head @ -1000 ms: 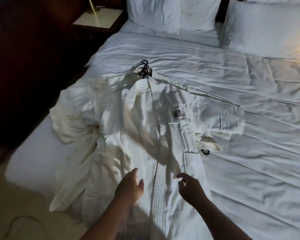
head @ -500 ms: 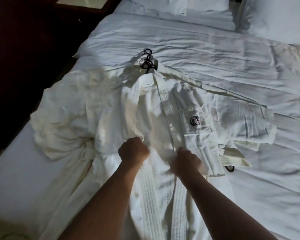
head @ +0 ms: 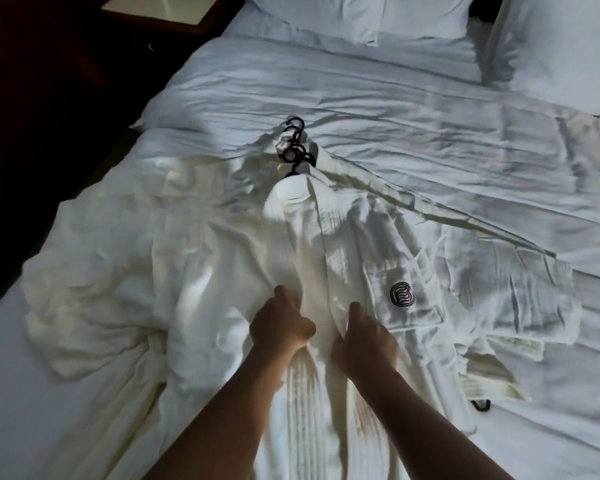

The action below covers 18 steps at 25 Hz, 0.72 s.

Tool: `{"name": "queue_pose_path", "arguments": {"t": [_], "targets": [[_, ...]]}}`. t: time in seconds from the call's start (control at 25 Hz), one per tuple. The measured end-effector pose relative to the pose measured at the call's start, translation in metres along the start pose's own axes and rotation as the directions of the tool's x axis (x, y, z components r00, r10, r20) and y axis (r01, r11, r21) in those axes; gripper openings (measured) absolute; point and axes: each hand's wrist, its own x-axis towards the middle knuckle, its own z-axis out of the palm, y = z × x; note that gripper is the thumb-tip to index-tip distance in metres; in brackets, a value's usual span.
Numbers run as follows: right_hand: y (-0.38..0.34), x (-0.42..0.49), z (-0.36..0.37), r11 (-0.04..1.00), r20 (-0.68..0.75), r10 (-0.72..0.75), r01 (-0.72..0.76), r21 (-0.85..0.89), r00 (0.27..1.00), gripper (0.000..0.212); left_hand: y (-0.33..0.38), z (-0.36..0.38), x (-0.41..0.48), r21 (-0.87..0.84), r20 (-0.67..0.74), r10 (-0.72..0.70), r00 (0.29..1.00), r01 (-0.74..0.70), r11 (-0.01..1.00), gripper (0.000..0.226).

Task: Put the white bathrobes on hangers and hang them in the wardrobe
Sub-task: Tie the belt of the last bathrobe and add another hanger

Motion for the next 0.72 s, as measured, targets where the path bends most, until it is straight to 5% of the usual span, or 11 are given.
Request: {"name": "queue_pose_path", "arguments": {"t": [0.08, 0.16, 0.32, 0.44, 0.56, 0.72], "targets": [[-0.01, 0.023, 0.0, 1.0, 0.072, -0.028, 0.027, 0.016, 0.997, 0.018, 0.004, 0.002, 0.024, -0.032, 0.033, 0.056, 0.998, -0.054, 0.998, 0.014], [-0.012, 0.04, 0.0, 0.996, 0.047, -0.047, 0.043, 0.077, 0.998, 0.018, 0.005, 0.006, 0.044, -0.074, 0.003, 0.125, 0.992, -0.125, 0.989, 0.022], [-0.016, 0.084, -0.002, 0.999, -0.054, 0.032, -0.031, 0.026, 0.998, 0.018, 0.008, 0.006, 0.091, -0.044, -0.042, 0.029, 0.999, -0.031, 0.999, 0.011], [-0.019, 0.113, 0.004, 0.951, -0.151, -0.109, 0.148, 0.273, 0.982, 0.032, 0.01, 0.014, 0.119, -0.147, -0.111, 0.237, 0.965, -0.252, 0.956, 0.031], [-0.008, 0.117, 0.014, 0.878, -0.014, -0.23, 0.214, 0.428, 0.973, 0.034, -0.004, 0.028, 0.134, -0.355, -0.167, 0.288, 0.943, -0.33, 0.874, 0.04], [0.003, 0.129, 0.012, 0.783, 0.173, -0.137, 0.0, 0.622, 0.975, 0.021, -0.005, 0.046, 0.136, -0.344, -0.095, 0.267, 0.959, -0.283, 0.895, 0.042]]}}
